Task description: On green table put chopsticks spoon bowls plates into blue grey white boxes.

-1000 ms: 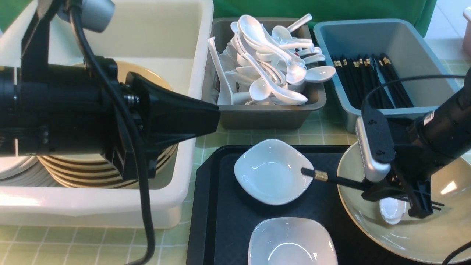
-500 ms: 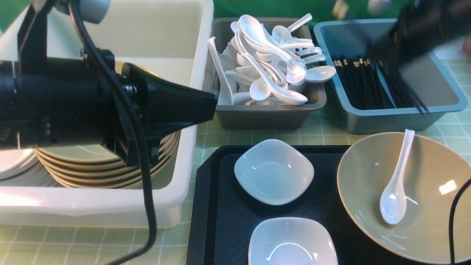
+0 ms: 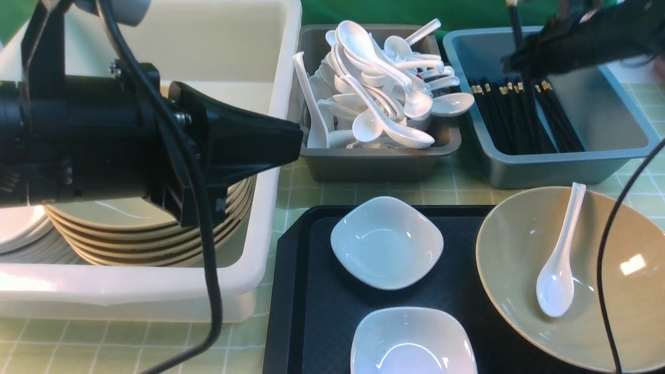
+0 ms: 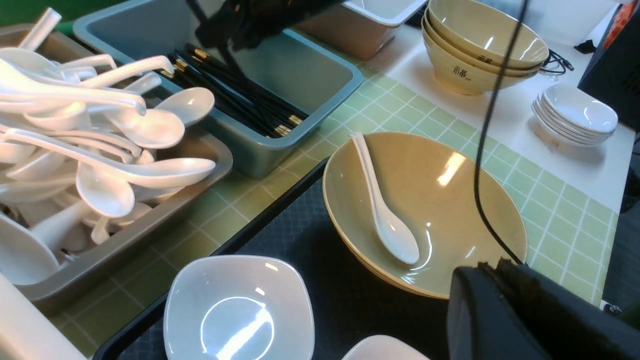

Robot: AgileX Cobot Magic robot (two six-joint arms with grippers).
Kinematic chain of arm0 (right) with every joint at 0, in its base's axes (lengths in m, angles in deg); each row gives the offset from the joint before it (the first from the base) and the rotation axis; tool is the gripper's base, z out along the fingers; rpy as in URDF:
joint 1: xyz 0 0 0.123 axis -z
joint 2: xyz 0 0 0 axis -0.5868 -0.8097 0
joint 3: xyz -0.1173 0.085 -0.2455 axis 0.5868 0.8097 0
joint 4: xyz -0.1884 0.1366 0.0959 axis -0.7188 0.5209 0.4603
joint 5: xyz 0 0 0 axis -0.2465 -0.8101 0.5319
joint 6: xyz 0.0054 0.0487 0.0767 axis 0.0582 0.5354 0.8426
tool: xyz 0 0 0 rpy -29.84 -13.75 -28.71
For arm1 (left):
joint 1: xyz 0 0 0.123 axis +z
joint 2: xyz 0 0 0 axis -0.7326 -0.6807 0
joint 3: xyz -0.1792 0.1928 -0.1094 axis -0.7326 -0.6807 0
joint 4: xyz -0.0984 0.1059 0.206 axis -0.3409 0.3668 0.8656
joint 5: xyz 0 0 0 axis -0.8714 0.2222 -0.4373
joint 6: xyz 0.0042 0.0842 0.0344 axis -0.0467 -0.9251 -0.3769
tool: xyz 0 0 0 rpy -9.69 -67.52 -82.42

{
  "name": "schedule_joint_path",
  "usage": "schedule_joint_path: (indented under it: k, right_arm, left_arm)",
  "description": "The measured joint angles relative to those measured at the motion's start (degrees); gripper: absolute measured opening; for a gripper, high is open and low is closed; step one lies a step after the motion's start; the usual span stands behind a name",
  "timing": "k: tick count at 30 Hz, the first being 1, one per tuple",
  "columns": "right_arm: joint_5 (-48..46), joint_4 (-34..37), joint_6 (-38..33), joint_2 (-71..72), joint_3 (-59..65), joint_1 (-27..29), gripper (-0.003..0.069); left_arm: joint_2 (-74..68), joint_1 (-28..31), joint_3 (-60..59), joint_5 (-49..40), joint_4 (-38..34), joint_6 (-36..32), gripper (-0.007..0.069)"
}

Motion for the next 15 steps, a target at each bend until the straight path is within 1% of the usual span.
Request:
schedule_joint_path:
  k: [5,8,11,12,13,14,15]
  right_arm:
    - [-0.1,0.1,0.0,-1.4,0.0,0.1,0.0129]
    - [-0.7,-0.8,0.0,-1.1,-0.3,0.1,0.0151]
    - [-2.6,-2.8,0.0,0.2,-0.3,0.1,0.0195]
    - [-5.1,-4.4,0.0,2.2,-0.3,0.2,0.0248]
    - [-5.5,-4.5,0.0,2.5,-0.3,0.2,0.0253]
    - [-8.7,-5.1,0.0,5.1,-0.3,0.5,0.0301]
    - [-9.7,-5.2,0.0,5.9,-0.3,0.5,0.0305]
  left_arm:
    - [0.0,0.0,0.0,-0.4,0.0,0.9,-0.0001]
    - [0.0,0.0,0.0,-0.9,0.0,1.2,-0.0001]
    - [0.0,0.0,0.0,-1.9,0.0,1.2,-0.0001]
    - [0.0,0.0,0.1,-2.8,0.3,1.2,-0.0001]
    - [0.0,0.0,0.1,-3.0,0.4,1.3,-0.0001]
    - [0.0,0.0,0.1,-4.2,0.9,1.2,-0.0001]
    - [0.0,0.0,0.2,-4.4,1.0,1.2,-0.0001]
